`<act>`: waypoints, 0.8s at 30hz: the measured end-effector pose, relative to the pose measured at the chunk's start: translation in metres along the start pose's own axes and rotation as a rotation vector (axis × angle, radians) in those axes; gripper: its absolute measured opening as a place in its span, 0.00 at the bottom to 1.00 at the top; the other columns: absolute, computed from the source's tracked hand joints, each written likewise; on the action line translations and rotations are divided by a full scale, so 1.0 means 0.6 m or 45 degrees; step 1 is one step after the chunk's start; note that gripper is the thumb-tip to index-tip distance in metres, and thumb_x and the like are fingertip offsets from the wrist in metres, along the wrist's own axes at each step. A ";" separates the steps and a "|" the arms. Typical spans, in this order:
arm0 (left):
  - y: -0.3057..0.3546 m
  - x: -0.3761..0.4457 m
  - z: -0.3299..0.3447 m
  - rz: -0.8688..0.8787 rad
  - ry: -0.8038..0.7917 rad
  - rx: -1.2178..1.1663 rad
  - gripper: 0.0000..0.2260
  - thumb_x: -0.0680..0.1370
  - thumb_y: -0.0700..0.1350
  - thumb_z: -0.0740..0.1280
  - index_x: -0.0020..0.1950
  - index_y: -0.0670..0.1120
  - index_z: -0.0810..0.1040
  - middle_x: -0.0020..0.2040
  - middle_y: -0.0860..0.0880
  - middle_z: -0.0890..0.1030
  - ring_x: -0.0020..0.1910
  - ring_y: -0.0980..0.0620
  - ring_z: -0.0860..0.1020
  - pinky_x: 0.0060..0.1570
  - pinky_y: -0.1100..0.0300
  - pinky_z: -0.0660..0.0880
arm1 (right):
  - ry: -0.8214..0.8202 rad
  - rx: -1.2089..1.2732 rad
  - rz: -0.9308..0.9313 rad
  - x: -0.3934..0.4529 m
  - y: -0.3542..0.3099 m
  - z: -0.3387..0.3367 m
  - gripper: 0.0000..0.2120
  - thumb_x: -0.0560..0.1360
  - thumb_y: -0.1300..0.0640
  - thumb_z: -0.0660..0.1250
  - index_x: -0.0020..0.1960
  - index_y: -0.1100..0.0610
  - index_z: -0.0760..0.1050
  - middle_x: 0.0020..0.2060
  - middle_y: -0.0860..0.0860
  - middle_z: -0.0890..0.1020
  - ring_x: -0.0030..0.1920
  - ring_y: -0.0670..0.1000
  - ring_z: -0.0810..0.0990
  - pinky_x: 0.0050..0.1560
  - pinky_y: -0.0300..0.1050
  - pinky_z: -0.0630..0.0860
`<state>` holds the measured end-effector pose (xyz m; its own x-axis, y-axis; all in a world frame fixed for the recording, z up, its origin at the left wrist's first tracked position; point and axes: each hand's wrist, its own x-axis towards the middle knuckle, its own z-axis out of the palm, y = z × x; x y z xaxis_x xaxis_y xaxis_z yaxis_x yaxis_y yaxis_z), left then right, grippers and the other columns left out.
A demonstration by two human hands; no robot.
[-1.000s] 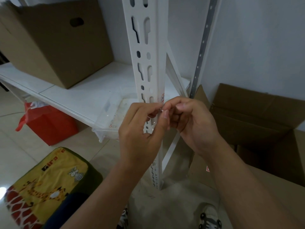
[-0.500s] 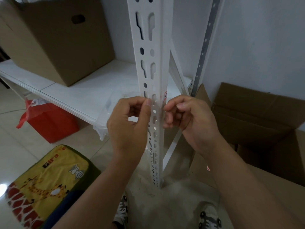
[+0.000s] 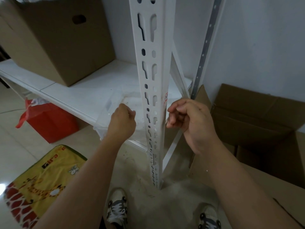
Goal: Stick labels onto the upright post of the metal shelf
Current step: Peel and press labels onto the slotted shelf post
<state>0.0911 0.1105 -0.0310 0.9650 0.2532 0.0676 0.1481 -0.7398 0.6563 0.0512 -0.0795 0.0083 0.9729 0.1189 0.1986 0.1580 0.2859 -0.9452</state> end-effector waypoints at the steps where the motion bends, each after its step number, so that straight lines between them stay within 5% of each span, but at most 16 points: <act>1: -0.003 0.002 0.005 -0.016 -0.036 0.015 0.07 0.81 0.46 0.62 0.55 0.44 0.69 0.52 0.44 0.76 0.55 0.42 0.75 0.53 0.48 0.73 | 0.009 -0.012 0.001 0.000 0.001 0.001 0.11 0.69 0.62 0.57 0.35 0.60 0.78 0.25 0.57 0.76 0.29 0.56 0.75 0.34 0.47 0.75; 4: -0.006 0.007 0.008 -0.050 -0.078 0.150 0.14 0.79 0.50 0.64 0.63 0.46 0.73 0.60 0.44 0.75 0.62 0.41 0.70 0.62 0.44 0.69 | 0.038 -0.058 -0.002 0.001 0.004 0.003 0.11 0.70 0.62 0.58 0.35 0.60 0.78 0.25 0.57 0.76 0.29 0.57 0.75 0.37 0.51 0.74; 7: -0.002 0.010 0.010 -0.061 -0.039 0.275 0.14 0.81 0.49 0.58 0.57 0.45 0.80 0.58 0.42 0.75 0.61 0.39 0.68 0.61 0.45 0.67 | 0.064 -0.119 0.003 -0.001 0.004 0.008 0.12 0.71 0.60 0.59 0.33 0.58 0.79 0.26 0.58 0.75 0.30 0.57 0.75 0.39 0.53 0.73; 12: 0.025 -0.011 0.012 -0.052 0.148 -0.226 0.20 0.78 0.39 0.60 0.70 0.48 0.65 0.68 0.44 0.67 0.66 0.44 0.67 0.64 0.48 0.67 | 0.147 -0.241 0.014 -0.005 0.003 0.013 0.14 0.76 0.63 0.60 0.34 0.60 0.77 0.26 0.57 0.76 0.31 0.55 0.75 0.41 0.54 0.75; 18: 0.096 -0.071 -0.007 0.264 0.432 -1.011 0.16 0.78 0.46 0.50 0.62 0.45 0.70 0.53 0.49 0.77 0.50 0.57 0.77 0.51 0.63 0.75 | 0.138 -0.243 -0.032 -0.007 -0.004 0.018 0.11 0.77 0.63 0.63 0.38 0.66 0.76 0.27 0.55 0.77 0.32 0.56 0.76 0.37 0.47 0.75; 24: 0.108 -0.103 0.011 0.469 0.131 -1.078 0.23 0.82 0.53 0.45 0.54 0.40 0.74 0.39 0.49 0.80 0.39 0.60 0.79 0.41 0.68 0.76 | 0.015 -0.201 -0.127 -0.010 -0.015 0.028 0.13 0.79 0.61 0.62 0.41 0.70 0.73 0.28 0.58 0.76 0.28 0.53 0.74 0.31 0.45 0.72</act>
<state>0.0424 0.0426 0.0026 0.8898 0.1766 0.4209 -0.4105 -0.0934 0.9071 0.0409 -0.0670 0.0200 0.9527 0.0859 0.2915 0.2777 0.1432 -0.9499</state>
